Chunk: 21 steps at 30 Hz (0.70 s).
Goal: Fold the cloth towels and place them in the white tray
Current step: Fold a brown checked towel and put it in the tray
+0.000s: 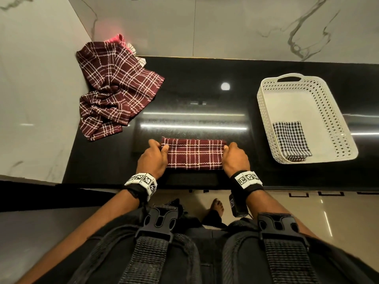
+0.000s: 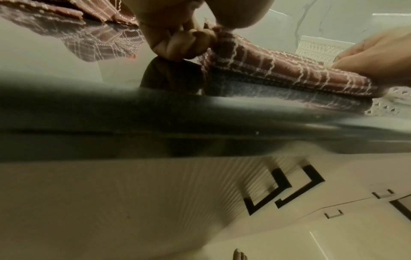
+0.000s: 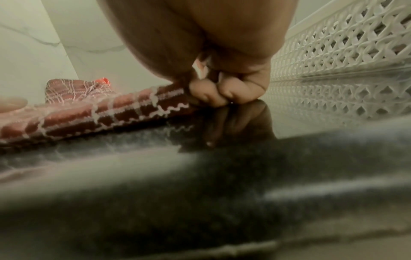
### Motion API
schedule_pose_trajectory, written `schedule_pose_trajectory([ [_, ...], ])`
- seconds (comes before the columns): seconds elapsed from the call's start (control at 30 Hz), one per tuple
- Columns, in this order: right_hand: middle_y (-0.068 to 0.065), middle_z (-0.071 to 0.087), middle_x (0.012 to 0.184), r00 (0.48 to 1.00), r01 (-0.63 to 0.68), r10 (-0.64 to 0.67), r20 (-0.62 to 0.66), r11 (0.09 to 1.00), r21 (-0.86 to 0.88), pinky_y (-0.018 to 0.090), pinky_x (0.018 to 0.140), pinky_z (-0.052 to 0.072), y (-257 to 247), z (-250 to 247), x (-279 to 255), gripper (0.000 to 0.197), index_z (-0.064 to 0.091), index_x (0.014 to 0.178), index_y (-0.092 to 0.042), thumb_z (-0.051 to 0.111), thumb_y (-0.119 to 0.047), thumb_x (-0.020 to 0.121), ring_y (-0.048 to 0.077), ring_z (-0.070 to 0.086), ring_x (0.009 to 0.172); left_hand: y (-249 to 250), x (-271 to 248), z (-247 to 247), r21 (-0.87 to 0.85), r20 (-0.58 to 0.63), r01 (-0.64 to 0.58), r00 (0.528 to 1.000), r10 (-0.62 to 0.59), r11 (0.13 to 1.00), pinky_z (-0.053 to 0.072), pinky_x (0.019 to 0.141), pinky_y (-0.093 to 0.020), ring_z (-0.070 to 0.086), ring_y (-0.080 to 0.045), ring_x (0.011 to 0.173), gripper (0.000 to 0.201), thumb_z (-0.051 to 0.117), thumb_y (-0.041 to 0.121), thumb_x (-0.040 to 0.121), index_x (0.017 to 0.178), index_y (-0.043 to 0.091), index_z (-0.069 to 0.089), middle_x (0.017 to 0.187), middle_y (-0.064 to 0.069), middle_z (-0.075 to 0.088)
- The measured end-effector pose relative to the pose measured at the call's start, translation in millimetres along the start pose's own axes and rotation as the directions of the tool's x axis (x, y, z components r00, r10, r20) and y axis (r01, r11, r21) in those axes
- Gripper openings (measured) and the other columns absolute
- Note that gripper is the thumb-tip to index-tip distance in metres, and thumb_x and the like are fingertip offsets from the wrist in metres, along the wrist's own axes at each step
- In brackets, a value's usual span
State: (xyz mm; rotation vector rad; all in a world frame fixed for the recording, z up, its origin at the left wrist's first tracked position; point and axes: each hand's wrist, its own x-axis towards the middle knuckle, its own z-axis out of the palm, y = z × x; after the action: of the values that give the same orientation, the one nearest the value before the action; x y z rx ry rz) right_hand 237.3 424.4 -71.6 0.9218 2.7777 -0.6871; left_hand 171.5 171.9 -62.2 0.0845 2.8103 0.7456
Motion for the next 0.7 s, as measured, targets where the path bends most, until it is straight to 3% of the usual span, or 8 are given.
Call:
schedule_pose_trajectory([
  [0.07, 0.016, 0.065, 0.104, 0.998, 0.016, -0.013, -0.057, 0.999, 0.048, 0.046, 0.08, 0.051, 0.1, -3.6, -4.7, 0.025, 0.05, 0.107, -0.009, 0.041, -0.032, 0.102, 0.037, 0.062, 0.093, -3.7, -5.4, -0.4, 0.041, -0.122, -0.109, 0.986, 0.113, 0.993, 0.045, 0.074, -0.042, 0.06, -0.032, 0.085, 0.032, 0.045, 0.043, 0.1, 0.111, 0.014, 0.042, 0.095, -0.01, 0.061],
  [0.13, 0.011, 0.058, 0.112, 0.97, 0.161, -0.168, -0.175, 0.985, -0.053, 0.048, 0.087, 0.046, -1.2, -4.8, -14.4, 0.023, 0.052, 0.112, -0.012, 0.047, -0.03, 0.099, 0.031, 0.056, 0.103, -6.5, -9.8, 3.2, 0.178, -0.203, -0.337, 0.907, 0.369, 0.925, 0.042, 0.09, -0.046, 0.055, -0.031, 0.102, 0.035, 0.053, 0.037, 0.096, 0.119, 0.011, 0.048, 0.11, -0.011, 0.057],
  [0.2, 0.01, 0.051, 0.13, 0.912, 0.359, -0.381, -0.151, 0.921, -0.151, 0.051, 0.101, 0.039, -11.4, -0.7, -28.2, 0.032, 0.052, 0.124, -0.013, 0.05, -0.03, 0.096, 0.029, 0.047, 0.122, -4.6, -12.0, 13.5, 0.296, -0.079, -0.568, 0.786, 0.613, 0.767, 0.034, 0.11, -0.05, 0.044, -0.032, 0.131, 0.045, 0.054, 0.034, 0.095, 0.133, 0.01, 0.048, 0.136, -0.012, 0.05],
  [0.27, 0.011, 0.031, 0.156, 0.854, 0.519, -0.519, 0.043, 0.842, -0.149, 0.057, 0.117, 0.023, -26.5, 10.9, -38.6, 0.049, 0.04, 0.144, -0.013, 0.044, -0.033, 0.1, 0.028, 0.024, 0.146, 1.0, -11.5, 29.7, 0.375, 0.134, -0.701, 0.688, 0.713, 0.607, 0.021, 0.12, -0.051, 0.026, -0.031, 0.148, 0.056, 0.043, 0.036, 0.1, 0.147, 0.007, 0.039, 0.156, -0.014, 0.036],
  [0.33, 0.006, -0.002, 0.166, 0.81, 0.575, -0.531, 0.249, 0.804, -0.155, 0.059, 0.121, 0.003, -34.3, 25.7, -37.2, 0.063, 0.013, 0.157, -0.016, 0.032, -0.042, 0.103, 0.024, -0.006, 0.153, 2.6, -5.3, 39.1, 0.443, 0.253, -0.687, 0.712, 0.655, 0.576, 0.014, 0.123, -0.049, 0.014, -0.029, 0.152, 0.064, 0.03, 0.044, 0.102, 0.154, 0.005, 0.03, 0.162, -0.016, 0.022],
  [0.43, 0.001, -0.027, 0.161, 0.84, 0.511, -0.428, 0.335, 0.83, -0.221, 0.058, 0.118, -0.014, -21.4, 32.4, -20.5, 0.08, -0.013, 0.156, -0.021, 0.02, -0.065, 0.098, 0.021, -0.026, 0.148, -10.8, 4.5, 33.2, 0.48, 0.263, -0.57, 0.819, 0.51, 0.667, 0.013, 0.123, -0.051, 0.009, -0.031, 0.153, 0.086, 0.024, 0.064, 0.096, 0.155, 0.001, 0.022, 0.164, -0.019, 0.014],
  [0.53, 0.002, -0.032, 0.159, 0.878, 0.434, -0.333, 0.345, 0.857, -0.278, 0.055, 0.116, -0.02, 1.2, 21.2, -6.0, 0.094, -0.02, 0.154, -0.018, 0.017, -0.077, 0.09, 0.02, -0.03, 0.146, -25.4, 8.0, 27.1, 0.493, 0.301, -0.566, 0.823, 0.481, 0.66, 0.011, 0.123, -0.051, 0.002, -0.03, 0.153, 0.096, 0.017, 0.072, 0.093, 0.156, -0.001, 0.013, 0.165, -0.019, 0.006],
  [0.7, 0.005, -0.029, 0.161, 0.881, 0.426, -0.296, 0.369, 0.836, -0.346, 0.056, 0.116, -0.019, 12.4, 7.4, -3.4, 0.097, -0.018, 0.154, -0.013, 0.016, -0.078, 0.09, 0.022, -0.032, 0.146, -20.8, 22.1, 21.5, 0.479, 0.353, -0.57, 0.822, 0.447, 0.668, 0.002, 0.123, -0.05, -0.01, -0.024, 0.153, 0.098, 0.0, 0.077, 0.09, 0.158, 0.006, 0.001, 0.166, -0.013, -0.005],
])
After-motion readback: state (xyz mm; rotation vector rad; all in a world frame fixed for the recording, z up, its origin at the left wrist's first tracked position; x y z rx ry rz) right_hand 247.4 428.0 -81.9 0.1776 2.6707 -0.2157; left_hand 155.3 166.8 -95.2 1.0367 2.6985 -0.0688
